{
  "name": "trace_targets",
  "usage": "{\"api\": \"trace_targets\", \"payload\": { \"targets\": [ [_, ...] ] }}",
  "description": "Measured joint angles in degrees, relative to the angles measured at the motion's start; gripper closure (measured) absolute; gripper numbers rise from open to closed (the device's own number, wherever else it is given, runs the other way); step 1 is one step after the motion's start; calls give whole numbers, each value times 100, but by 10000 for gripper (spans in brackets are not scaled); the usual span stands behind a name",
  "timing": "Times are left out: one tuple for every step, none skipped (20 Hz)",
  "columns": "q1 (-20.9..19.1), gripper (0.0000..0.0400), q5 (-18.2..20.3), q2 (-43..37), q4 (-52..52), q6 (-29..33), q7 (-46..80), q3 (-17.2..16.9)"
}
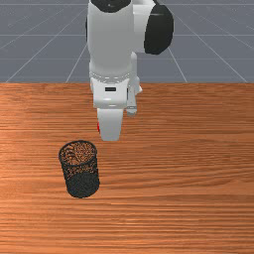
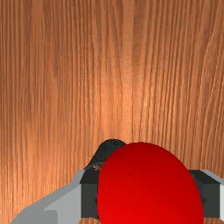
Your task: Put the ball into the container
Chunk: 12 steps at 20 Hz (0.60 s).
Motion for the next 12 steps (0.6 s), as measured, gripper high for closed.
{"api": "trace_targets", "payload": {
  "targets": [
    [-10,120,-20,-14,-24,17,-103,7],
    [-20,120,-20,13,25,-16,-115,5],
    [-21,120,-20,15,24,-17,-115,4],
    [-22,120,-20,17,23,-17,-115,4],
    [-22,120,-20,19,22,-18,-114,5],
    [-22,120,-20,21,20,-18,-114,5],
    [-22,120,-20,23,19,-19,-114,5],
    [-22,120,-20,25,18,-20,-114,5],
    [-22,120,-21,42,-9,10,-112,5],
    [-21,120,-22,67,-49,52,-110,5],
    [-21,120,-22,102,-89,100,-107,5],
    [-21,120,-23,133,-134,150,-104,5]
  ]
}}
